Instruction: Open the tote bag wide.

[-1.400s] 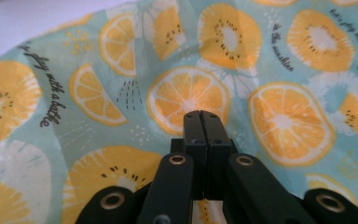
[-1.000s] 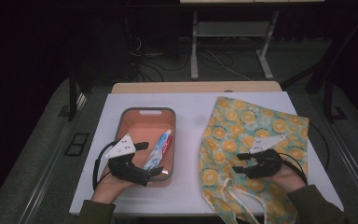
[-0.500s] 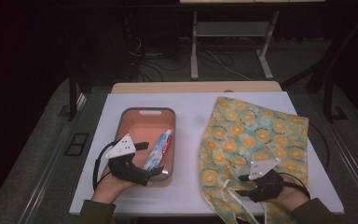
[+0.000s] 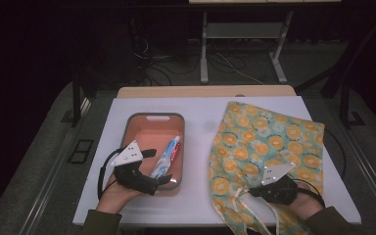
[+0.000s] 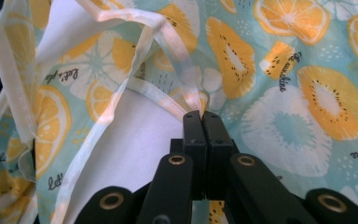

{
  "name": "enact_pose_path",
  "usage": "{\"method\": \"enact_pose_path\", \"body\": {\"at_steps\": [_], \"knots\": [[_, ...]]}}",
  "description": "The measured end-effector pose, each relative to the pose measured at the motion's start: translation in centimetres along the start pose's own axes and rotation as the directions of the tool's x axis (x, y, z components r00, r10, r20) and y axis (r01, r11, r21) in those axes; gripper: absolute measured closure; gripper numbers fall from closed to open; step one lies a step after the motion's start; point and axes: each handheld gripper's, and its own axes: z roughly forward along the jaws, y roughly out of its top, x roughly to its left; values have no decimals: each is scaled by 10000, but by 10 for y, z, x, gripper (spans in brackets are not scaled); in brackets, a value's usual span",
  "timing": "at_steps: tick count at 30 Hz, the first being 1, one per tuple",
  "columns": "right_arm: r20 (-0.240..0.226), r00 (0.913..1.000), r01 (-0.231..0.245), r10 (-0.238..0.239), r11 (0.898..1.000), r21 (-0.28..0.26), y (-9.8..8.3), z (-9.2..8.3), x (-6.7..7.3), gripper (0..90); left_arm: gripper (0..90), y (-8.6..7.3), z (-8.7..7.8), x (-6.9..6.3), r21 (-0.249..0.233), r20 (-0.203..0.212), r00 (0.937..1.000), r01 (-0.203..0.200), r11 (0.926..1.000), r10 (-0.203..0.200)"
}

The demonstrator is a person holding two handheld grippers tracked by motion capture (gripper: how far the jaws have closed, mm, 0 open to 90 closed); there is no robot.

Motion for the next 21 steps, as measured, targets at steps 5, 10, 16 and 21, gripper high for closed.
{"method": "enact_pose_path", "body": {"at_steps": [5,10,16,21], "knots": [[-136,9994,-341,331,9962,-798,13,-4,-5,895,8,0,0,0,4,2,10000,-13,10000,13],[178,9980,-572,598,9906,-1245,32,2,-15,895,8,0,0,0,38,-27,10000,-12,10000,12],[448,9910,-1163,1259,9776,-1754,54,13,-30,895,8,0,0,0,54,0,10000,-8,10000,8],[608,9857,-1434,1571,9719,-1866,73,22,-40,894,8,0,0,1,40,36,10000,-7,10000,7]]}}
